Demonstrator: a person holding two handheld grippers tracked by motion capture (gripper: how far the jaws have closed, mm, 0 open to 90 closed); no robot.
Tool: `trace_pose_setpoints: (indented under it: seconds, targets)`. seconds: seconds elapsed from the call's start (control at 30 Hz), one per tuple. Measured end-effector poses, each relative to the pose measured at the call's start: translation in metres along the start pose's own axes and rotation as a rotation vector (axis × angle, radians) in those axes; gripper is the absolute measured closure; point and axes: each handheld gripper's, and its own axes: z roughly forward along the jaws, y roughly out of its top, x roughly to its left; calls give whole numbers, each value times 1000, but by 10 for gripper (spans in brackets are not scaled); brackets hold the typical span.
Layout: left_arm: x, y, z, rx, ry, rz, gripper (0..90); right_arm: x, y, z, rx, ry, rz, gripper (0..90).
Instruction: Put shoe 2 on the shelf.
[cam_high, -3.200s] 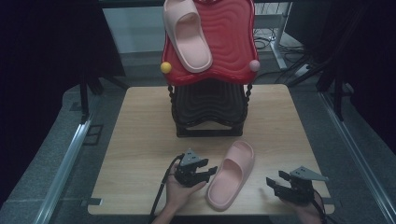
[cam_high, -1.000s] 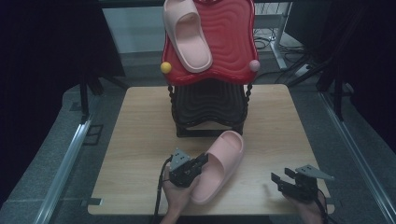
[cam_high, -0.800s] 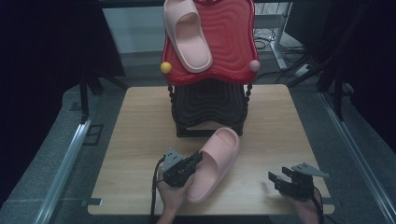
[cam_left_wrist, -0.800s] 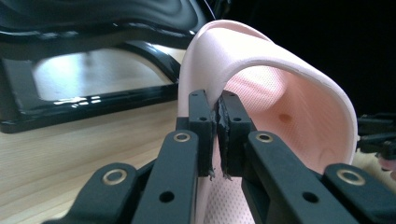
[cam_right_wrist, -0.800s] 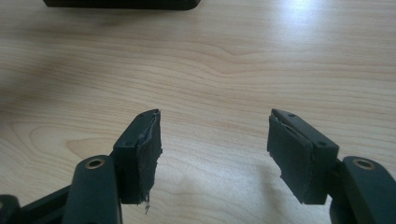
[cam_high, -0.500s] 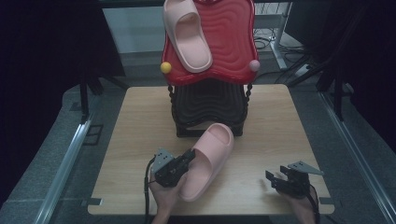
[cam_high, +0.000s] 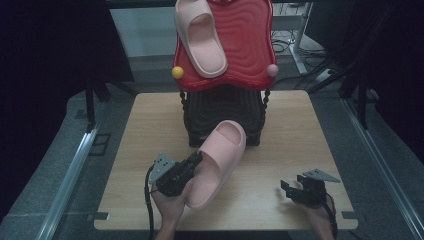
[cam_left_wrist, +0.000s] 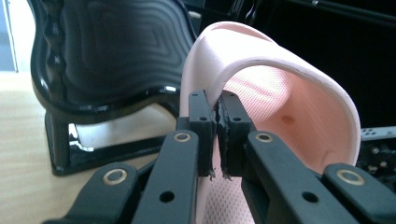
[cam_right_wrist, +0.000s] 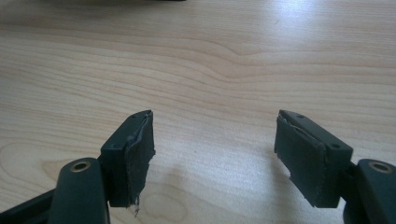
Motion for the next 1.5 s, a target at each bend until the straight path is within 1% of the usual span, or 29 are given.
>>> trace_pose_setpoints:
  seconds: [0.13,0.17,0.37,0.53,0.7,0.73,0.77,0.83,0.97,1.3,1.5]
  targets:
    - [-1,12,-2,-20,-5,6,856,0,0,5,16,-4,-6,271]
    - [-1,16,-3,-29,-9,4,856,1,-1,7,29,-8,-2,268]
    - [-1,23,-2,-40,-9,4,856,0,-1,8,27,-16,1,266]
    - [-4,31,-3,-57,-10,14,856,1,1,11,27,-24,-13,264]
    - [-5,37,-2,-70,-14,16,856,2,1,12,26,-30,-28,262]
    - [-6,40,-2,-79,-15,14,856,1,1,12,26,-31,-29,262]
    - [-6,40,-2,-79,-15,14,856,1,0,12,25,-32,-27,262]
    - [-7,45,-1,-86,-16,21,857,1,0,11,24,-34,-26,262]
    - [-8,51,1,-87,-15,36,857,1,-1,11,21,-36,-30,262]
    - [-12,72,4,-117,-35,47,857,2,-1,12,23,-44,-42,252]
    - [-16,81,6,-131,-44,50,857,2,-1,12,23,-46,-43,251]
